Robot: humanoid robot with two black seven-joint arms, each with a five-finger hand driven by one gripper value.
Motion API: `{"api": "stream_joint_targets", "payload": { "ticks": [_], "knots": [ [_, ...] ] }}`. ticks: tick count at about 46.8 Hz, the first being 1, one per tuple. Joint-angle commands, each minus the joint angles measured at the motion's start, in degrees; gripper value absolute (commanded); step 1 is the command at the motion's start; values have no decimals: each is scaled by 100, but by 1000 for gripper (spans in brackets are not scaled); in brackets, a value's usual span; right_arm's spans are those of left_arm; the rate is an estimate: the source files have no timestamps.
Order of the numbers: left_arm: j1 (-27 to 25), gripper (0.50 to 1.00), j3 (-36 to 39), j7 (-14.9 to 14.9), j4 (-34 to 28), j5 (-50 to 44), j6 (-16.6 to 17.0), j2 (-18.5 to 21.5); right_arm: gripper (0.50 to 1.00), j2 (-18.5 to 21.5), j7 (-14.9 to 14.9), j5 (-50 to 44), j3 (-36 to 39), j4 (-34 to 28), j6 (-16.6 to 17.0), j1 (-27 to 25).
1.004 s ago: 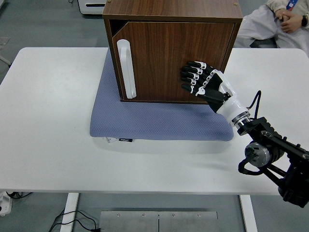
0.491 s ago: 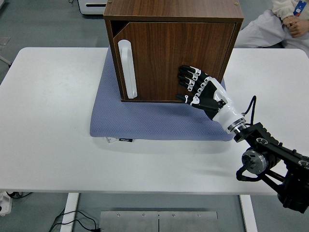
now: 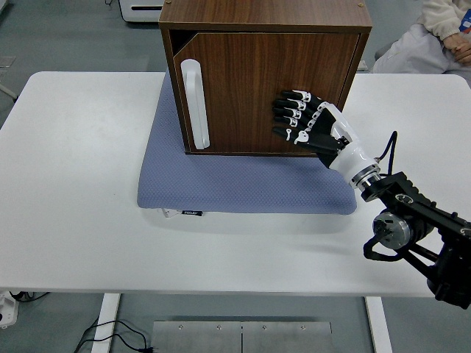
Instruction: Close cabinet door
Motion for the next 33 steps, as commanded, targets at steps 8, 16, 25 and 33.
{"api": "stream_joint_targets", "payload": {
  "ticks": [8,16,25,33],
  "knots": [
    [0,1000,0,0,0,3,0,0,1000,-48,50,-7,-192,26,-13,-44],
    [0,1000,0,0,0,3,0,0,1000,-91,41,29,-183,35,-92,-9],
    [0,1000,0,0,0,-5,0,0,1000,-171,182,-94,-201,211,-57,-237],
    [0,1000,0,0,0,3,0,0,1000,-302,322,-147,-183,334,-75,-492]
  ]
}}
